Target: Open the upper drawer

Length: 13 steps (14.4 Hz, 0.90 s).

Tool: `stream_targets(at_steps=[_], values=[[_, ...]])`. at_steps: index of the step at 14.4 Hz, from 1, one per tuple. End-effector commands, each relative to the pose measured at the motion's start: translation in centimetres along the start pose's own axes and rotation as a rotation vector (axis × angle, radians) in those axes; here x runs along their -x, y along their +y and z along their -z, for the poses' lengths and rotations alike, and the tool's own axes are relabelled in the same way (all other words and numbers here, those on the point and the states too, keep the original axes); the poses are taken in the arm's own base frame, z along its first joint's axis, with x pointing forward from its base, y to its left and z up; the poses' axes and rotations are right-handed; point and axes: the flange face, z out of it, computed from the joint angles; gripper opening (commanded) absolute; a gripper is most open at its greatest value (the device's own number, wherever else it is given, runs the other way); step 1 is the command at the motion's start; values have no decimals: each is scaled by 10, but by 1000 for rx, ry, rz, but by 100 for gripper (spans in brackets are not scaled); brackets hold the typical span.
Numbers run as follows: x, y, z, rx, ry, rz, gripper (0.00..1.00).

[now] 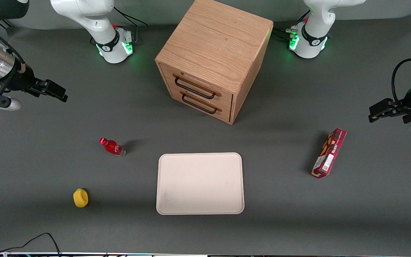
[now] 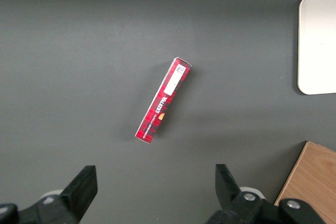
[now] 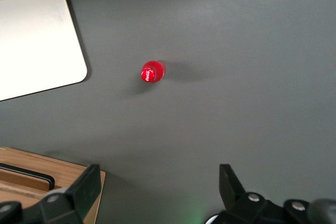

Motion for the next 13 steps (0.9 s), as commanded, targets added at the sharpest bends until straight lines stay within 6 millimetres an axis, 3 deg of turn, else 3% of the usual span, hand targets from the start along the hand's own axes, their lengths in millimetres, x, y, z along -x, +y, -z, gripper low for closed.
stream_targets(at_steps=[1, 9, 10, 13], values=[[0, -2, 8, 11, 8, -18, 100], [-6, -13, 21, -11, 33, 1, 100], [-3, -21, 25, -23, 38, 9, 100], [23, -76, 29, -18, 30, 135, 100]])
